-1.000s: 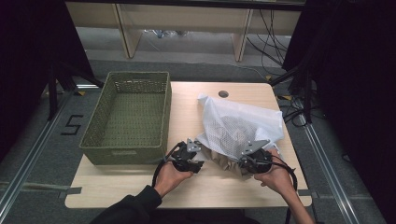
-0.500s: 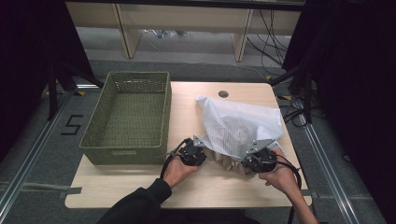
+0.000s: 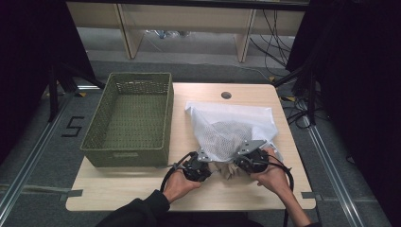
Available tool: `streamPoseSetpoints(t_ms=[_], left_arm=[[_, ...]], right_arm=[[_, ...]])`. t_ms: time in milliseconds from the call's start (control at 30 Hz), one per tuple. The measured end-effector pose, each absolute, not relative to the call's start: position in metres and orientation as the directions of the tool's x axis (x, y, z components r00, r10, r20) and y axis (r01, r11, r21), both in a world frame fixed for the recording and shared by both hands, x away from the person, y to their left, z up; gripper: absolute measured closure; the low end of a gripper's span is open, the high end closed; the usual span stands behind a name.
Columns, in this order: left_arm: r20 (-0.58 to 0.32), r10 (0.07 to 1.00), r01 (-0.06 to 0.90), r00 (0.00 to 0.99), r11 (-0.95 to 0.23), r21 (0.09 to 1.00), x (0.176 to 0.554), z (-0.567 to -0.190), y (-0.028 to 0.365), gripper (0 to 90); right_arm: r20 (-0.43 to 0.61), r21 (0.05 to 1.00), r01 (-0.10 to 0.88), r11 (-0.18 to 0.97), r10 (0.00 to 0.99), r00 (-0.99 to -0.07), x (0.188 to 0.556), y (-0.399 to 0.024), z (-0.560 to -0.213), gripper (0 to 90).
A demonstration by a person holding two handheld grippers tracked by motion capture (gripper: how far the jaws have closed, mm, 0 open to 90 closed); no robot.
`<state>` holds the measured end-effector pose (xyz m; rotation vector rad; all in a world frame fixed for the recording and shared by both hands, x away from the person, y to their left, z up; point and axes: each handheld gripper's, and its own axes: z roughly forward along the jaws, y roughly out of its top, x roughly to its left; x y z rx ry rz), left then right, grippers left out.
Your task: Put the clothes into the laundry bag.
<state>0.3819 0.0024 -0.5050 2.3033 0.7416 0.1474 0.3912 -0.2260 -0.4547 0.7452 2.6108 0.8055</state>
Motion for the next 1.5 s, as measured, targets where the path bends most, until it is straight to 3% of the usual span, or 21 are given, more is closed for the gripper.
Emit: streamPoseSetpoints(t_ms=[200,233,300,800,867,933,1067,1300,1500], left_arm=[[-0.092,0.524,0.454,0.847,-0.621,0.639,0.376,-0.504,0.012,90.0],[-0.094,0.61,0.518,0.787,-0.57,0.638,0.369,-0.504,0.011,90.0],[-0.092,0.509,0.445,0.856,-0.635,0.632,0.372,-0.503,0.015,90.0],[-0.094,0.475,0.422,0.875,-0.653,0.629,0.361,-0.503,0.028,90.0],[-0.092,0.481,0.427,0.872,-0.655,0.623,0.359,-0.503,0.029,90.0],[-0.033,0.464,0.386,0.885,-0.693,0.608,0.36,-0.5,0.031,90.0],[-0.015,0.502,0.402,0.865,-0.674,0.62,0.358,-0.498,0.033,89.0],[0.02,0.5,0.381,0.866,-0.684,0.623,0.356,-0.494,0.024,60.8],[0.008,0.529,0.412,0.849,-0.67,0.617,0.362,-0.501,0.015,54.3]], right_arm=[[-0.158,0.613,0.409,0.676,0.613,-0.774,0.423,-0.212,-0.459,90.0],[-0.148,0.622,0.421,0.661,0.626,-0.765,0.428,-0.21,-0.46,90.0],[-0.139,0.627,0.442,0.641,0.651,-0.746,0.437,-0.203,-0.46,90.0],[-0.161,0.622,0.486,0.614,0.708,-0.688,0.503,-0.175,-0.466,90.0],[-0.164,0.608,0.489,0.626,0.701,-0.694,0.505,-0.172,-0.463,90.0],[-0.158,0.598,0.501,0.625,0.705,-0.691,0.5,-0.171,-0.46,90.0],[-0.159,0.62,0.448,0.644,0.663,-0.732,0.489,-0.18,-0.454,90.0],[-0.15,0.629,0.408,0.661,0.619,-0.771,0.458,-0.201,-0.442,90.0],[-0.174,0.622,0.365,0.693,0.577,-0.798,0.431,-0.214,-0.431,90.0]])
